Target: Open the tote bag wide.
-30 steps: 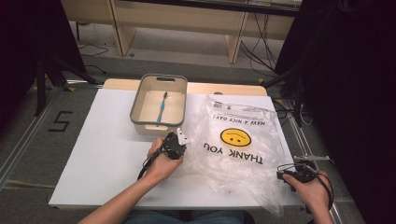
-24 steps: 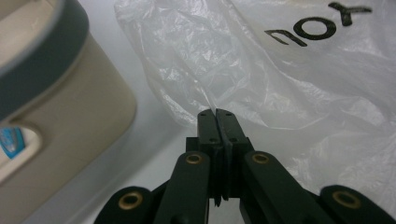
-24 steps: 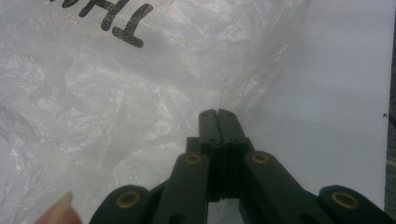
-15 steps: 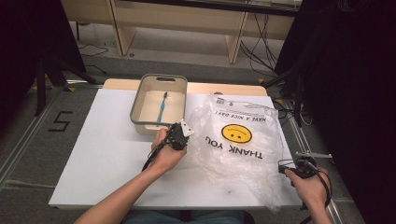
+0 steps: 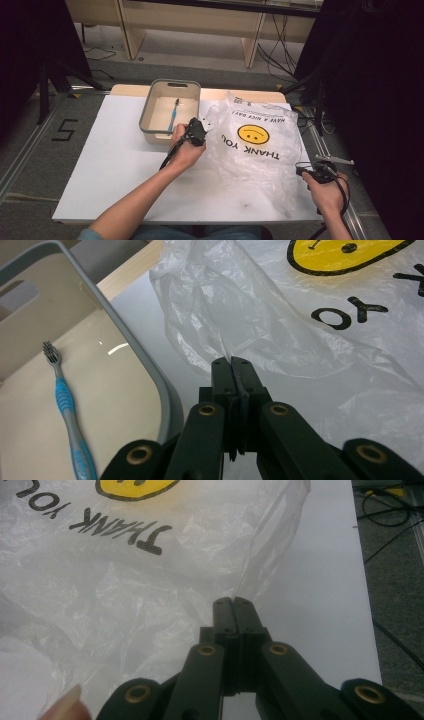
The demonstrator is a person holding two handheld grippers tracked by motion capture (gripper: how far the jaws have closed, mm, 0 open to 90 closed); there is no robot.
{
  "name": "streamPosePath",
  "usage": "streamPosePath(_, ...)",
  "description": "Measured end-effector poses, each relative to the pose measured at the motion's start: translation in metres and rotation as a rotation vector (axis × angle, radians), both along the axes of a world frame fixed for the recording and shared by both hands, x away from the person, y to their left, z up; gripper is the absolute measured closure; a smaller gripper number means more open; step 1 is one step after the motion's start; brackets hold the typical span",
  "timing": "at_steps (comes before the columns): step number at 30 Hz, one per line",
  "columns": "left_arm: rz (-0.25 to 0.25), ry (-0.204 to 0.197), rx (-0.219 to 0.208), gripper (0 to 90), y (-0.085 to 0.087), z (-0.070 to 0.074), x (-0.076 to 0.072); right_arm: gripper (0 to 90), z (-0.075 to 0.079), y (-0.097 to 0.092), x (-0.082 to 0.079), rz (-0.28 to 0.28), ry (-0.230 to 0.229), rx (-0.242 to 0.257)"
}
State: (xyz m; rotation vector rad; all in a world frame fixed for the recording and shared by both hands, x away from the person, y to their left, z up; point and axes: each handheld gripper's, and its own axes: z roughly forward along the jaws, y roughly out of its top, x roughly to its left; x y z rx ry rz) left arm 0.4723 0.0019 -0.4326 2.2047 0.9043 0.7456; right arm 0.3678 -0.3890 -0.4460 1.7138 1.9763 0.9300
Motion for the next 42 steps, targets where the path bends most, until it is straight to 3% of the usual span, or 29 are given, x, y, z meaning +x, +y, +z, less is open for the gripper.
streamPosePath(10, 0.018, -0.018, 0.013, 85.4, -0.002, 0.004, 0.017, 90.0, -0.006, 0.003, 0.012, -0.025, 0.019, 0.008)
streamPosePath(18, 0.002, -0.097, -0.011, 53.1, -0.004, 0.017, 0.004, 88.8, -0.012, 0.007, 0.010, -0.002, 0.063, 0.003)
streamPosePath(21, -0.004, -0.128, -0.021, 49.8, -0.002, 0.025, -0.005, 84.9, -0.012, 0.010, 0.008, 0.019, 0.078, -0.002)
streamPosePath(24, -0.019, -0.138, -0.025, 45.4, 0.001, 0.031, -0.015, 75.2, -0.011, 0.014, 0.003, 0.033, 0.095, -0.010)
streamPosePath(27, -0.037, -0.147, -0.039, 43.8, 0.005, 0.034, -0.027, 64.6, -0.006, 0.015, -0.003, 0.039, 0.061, -0.046)
streamPosePath(33, -0.066, -0.131, -0.062, 40.5, 0.016, 0.033, -0.048, 46.9, 0.017, 0.013, -0.008, 0.069, -0.128, -0.165)
streamPosePath(36, -0.078, -0.090, -0.089, 39.0, 0.021, 0.028, -0.056, 45.1, 0.024, 0.020, -0.007, 0.119, -0.184, -0.158)
streamPosePath(42, -0.101, -0.058, -0.104, 38.0, 0.033, 0.019, -0.075, 43.6, 0.027, 0.045, -0.001, 0.239, -0.227, -0.149)
